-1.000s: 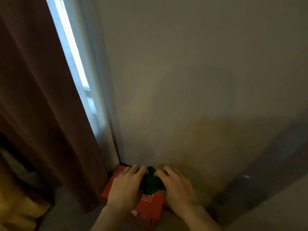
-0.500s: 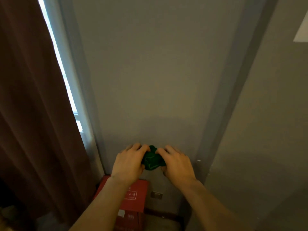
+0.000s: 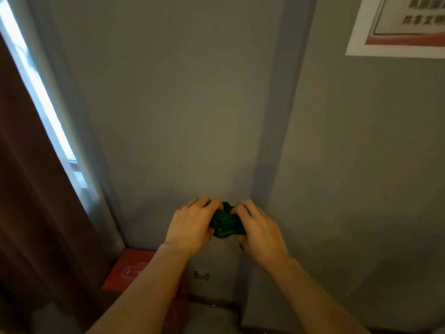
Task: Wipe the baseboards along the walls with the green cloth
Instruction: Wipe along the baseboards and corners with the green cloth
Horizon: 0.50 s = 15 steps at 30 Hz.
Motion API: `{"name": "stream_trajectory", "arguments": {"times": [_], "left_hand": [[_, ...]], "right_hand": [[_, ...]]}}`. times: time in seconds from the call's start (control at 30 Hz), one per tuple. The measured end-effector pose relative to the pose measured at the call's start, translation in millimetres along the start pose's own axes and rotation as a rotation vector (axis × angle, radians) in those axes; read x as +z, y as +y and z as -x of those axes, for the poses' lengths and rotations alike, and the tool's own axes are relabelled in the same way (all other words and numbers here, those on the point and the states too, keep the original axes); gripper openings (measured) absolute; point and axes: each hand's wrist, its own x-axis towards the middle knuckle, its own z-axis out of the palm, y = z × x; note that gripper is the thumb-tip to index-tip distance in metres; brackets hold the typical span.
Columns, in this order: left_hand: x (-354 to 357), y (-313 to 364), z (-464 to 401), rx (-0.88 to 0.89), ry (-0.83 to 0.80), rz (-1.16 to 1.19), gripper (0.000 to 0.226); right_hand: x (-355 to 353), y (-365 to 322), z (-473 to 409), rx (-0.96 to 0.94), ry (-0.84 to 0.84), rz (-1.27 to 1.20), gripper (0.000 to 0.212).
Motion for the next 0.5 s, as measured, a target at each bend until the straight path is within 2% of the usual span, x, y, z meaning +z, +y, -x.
{"name": "stream_trajectory", "arguments": {"times": [0.1,0.23,0.5], "left_hand": [[25.4,26.3,-1.4,-0.014,-0.019,0.047,0.052],[60.9,45.4,8.1,-0.065,-0.052,0.163,0.046],[139.2,24.0,26.4,-0.180,-0.110,0.445,0.050]], "right_hand": [[5.1,28.7,20.0,-0.027,-0.042,-0.056,0.045],[30.3,49.2,44.8,-0.022,-0.078,-0.196,0.061],[112.0,67.0,68.0,0.008,-0.140,-0.249,0.088]]}}
